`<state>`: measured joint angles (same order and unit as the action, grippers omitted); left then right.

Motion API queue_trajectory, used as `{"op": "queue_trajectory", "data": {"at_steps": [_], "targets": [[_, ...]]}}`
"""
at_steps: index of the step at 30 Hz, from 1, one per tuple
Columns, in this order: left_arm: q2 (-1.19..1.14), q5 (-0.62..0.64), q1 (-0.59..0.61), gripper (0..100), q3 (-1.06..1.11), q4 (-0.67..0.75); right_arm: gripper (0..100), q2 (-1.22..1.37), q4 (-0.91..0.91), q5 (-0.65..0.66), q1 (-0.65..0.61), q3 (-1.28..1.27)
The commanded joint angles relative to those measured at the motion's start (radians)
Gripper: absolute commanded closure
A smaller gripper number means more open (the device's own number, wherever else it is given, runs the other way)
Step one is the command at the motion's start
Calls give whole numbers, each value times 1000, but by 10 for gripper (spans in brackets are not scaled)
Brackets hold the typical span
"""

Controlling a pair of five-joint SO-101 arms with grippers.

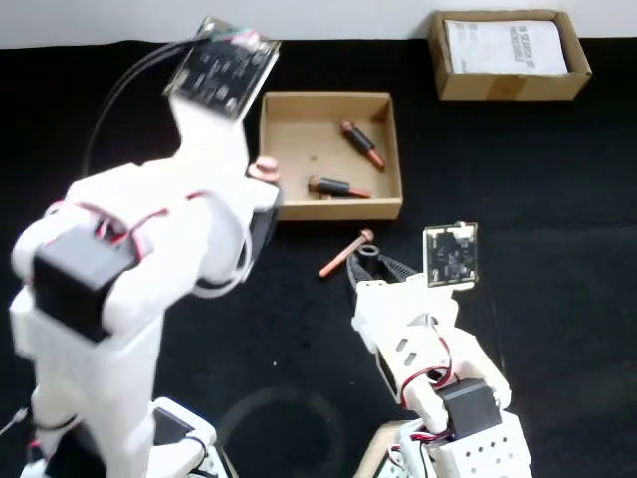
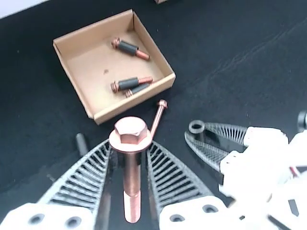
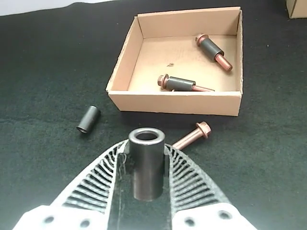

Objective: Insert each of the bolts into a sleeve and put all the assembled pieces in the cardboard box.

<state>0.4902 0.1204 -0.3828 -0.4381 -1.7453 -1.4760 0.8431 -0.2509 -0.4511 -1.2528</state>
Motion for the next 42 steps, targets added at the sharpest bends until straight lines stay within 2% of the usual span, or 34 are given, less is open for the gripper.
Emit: {"op": "queue_trajectory", "data": {"at_steps": [1, 3, 6, 9, 15, 22, 27, 32, 37, 42], "targets": [[156, -6, 2, 991, 159, -2, 991, -7, -19, 0, -7, 2], [231, -6, 1, 991, 260, 9, 991, -7, -19, 0, -7, 2], [328, -6, 4, 991, 403, 120, 991, -7, -19, 0, -7, 2], [404, -6, 5, 991, 565, 264, 991, -7, -39, 0, -7, -4], [526, -2, 1, 991, 901, 583, 991, -8, -265, 0, -7, -143], [601, 0, -1, 991, 1193, 959, 991, -8, -397, 0, -7, -219], [582, 3, -22, 991, 1282, 1160, 991, -8, -518, 0, -7, -286], [530, 2, -90, 991, 1348, 1289, 991, -8, -642, 0, -18, -328], [450, 2, -159, 991, 1402, 1439, 991, -8, -664, -2, -50, -335], [430, 2, -163, 991, 1392, 1553, 991, -8, -661, -2, -51, -335]]}}
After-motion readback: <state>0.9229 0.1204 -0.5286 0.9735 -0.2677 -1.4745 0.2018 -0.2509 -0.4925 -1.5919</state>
